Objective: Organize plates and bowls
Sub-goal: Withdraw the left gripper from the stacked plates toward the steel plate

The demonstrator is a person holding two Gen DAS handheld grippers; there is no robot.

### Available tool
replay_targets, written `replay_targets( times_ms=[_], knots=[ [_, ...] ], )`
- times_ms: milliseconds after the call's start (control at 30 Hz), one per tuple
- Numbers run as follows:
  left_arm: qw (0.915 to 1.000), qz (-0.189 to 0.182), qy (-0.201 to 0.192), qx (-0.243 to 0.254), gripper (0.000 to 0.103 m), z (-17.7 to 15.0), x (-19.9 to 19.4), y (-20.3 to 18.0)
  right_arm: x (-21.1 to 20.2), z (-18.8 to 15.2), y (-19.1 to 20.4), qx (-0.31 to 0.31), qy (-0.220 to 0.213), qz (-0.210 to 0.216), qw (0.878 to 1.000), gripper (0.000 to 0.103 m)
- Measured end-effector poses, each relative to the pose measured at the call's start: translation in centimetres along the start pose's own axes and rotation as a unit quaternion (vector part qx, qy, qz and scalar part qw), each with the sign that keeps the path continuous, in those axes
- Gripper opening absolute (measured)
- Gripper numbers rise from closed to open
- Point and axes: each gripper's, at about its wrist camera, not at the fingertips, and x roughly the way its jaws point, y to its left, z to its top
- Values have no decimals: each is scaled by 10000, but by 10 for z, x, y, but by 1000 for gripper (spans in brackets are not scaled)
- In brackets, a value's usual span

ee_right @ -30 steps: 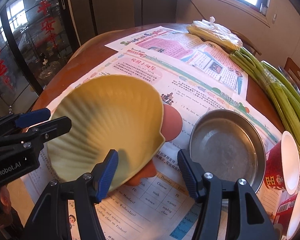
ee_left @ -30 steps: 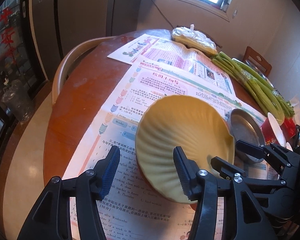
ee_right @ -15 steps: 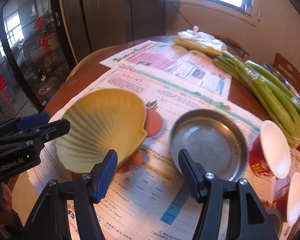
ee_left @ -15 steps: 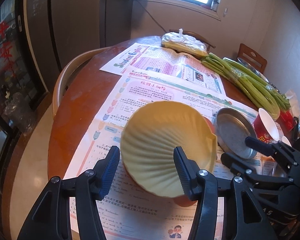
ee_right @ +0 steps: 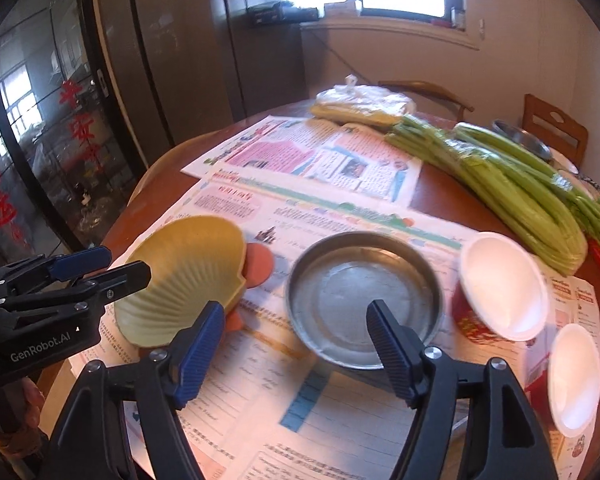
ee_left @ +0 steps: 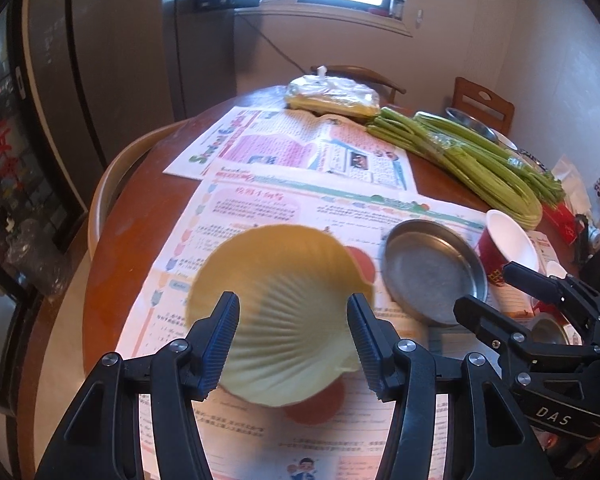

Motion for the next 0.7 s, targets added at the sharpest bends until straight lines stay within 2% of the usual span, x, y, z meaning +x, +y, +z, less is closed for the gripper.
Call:
replay_targets(
  times_ms=[400, 700],
  knots=[
    [9991, -200, -80, 357, 58, 11, -4, -47, -28, -9, -40, 352, -152, 45, 9993, 77],
    [9979, -319, -85, 566, 58, 16, 0, -75, -42, -17, -62, 573, -249, -121, 9980, 78]
  ],
)
